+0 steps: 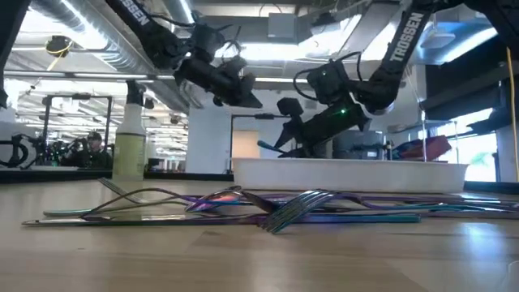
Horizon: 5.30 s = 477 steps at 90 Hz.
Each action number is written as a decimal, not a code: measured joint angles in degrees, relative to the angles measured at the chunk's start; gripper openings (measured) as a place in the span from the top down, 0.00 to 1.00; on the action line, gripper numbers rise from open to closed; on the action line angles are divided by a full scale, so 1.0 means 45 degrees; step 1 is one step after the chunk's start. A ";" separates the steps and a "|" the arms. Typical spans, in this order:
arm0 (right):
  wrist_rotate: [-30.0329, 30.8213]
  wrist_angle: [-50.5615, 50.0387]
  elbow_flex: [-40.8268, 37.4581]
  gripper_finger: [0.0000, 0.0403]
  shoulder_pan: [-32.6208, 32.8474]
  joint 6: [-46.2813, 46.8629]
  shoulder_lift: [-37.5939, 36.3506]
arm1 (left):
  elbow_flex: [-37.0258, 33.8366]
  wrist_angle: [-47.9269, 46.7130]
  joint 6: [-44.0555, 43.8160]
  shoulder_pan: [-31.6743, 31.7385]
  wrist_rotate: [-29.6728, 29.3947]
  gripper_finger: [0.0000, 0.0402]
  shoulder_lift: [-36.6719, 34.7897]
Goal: Sort silverware
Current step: Put the blue fork on the white silverware tray
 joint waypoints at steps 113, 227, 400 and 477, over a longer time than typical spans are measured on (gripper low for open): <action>-0.1125 -0.5554 0.0523 0.79 0.0015 -0.0409 -0.2259 | 0.0000 -0.0312 0.0797 0.0349 -0.0010 0.99 -0.0033; -0.6925 -1.7755 0.6422 0.79 0.2934 -2.2779 -0.3164 | -0.0557 -0.5269 0.1480 -0.2662 0.0822 1.00 -0.1045; 0.1844 -1.4594 0.3768 0.79 0.9020 -1.4677 -0.3730 | -0.4711 -0.2590 -0.8247 -1.3670 -0.5722 0.61 0.0516; 0.1187 -1.3995 0.3127 0.79 0.8848 -1.2069 -0.3676 | -0.4663 -0.5000 -0.6338 -1.3409 -0.6427 1.00 -0.2002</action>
